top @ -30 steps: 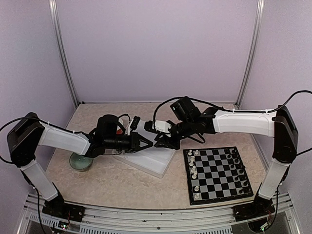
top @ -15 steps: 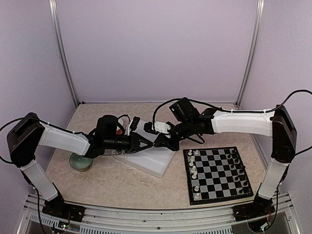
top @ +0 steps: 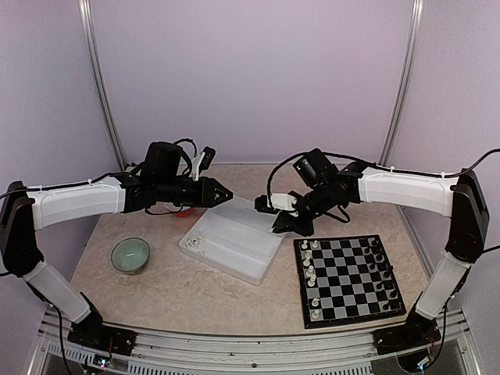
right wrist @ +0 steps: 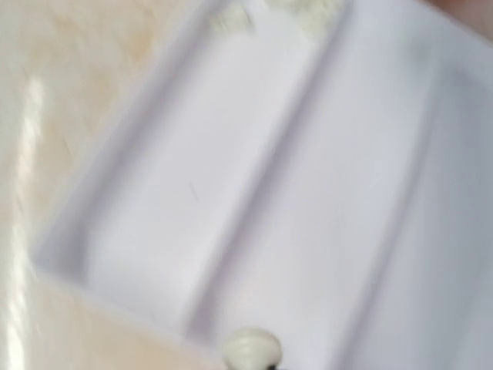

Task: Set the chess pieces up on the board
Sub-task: Pass from the left arm to the right, then place the pawn at b2.

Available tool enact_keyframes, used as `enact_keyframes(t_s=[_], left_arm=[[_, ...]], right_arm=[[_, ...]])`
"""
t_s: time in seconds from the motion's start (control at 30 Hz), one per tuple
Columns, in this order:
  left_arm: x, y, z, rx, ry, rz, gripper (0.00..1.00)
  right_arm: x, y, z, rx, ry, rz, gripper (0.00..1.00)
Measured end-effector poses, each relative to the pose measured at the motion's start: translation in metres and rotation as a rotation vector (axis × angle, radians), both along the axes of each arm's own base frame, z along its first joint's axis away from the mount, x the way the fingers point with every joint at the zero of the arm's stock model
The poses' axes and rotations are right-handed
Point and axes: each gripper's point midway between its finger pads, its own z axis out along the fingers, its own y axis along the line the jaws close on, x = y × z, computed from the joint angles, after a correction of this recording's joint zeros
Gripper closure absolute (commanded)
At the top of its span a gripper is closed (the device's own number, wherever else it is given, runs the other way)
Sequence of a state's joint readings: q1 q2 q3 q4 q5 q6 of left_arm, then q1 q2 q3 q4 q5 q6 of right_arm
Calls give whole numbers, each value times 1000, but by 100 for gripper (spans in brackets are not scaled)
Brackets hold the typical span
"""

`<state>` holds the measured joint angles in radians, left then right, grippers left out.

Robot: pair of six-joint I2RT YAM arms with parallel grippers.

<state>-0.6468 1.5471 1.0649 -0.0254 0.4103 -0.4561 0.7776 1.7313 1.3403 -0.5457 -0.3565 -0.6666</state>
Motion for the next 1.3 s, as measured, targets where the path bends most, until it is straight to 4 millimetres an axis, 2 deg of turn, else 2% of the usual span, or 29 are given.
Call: enact_keyframes(t_s=[0.13,0.23,0.33,0.47,0.63,0.93,1.3], left_arm=[[16,11,31,111,-115,41,65],[28,23,40,208,-182,94,65],[37,40,35,307,-221,151,65],[44,63,12,383,-204,188,65],[52,92,-13,428,-150,235,65],[48,95,-6,417,-168,230,65],[46,94,-9,415,-161,218,65]], right_arm=[[15,-49,-1,-63,-2,-58,100],[15,-81,-9,-144,7,-83,100],[8,-102,-18,-218,26,-83,100],[-10,-124,-24,-301,64,-67,100],[-22,-139,-42,-379,122,-68,100],[-20,-150,-91,-515,236,-117,100],[-5,-148,-100,-539,222,-162,96]])
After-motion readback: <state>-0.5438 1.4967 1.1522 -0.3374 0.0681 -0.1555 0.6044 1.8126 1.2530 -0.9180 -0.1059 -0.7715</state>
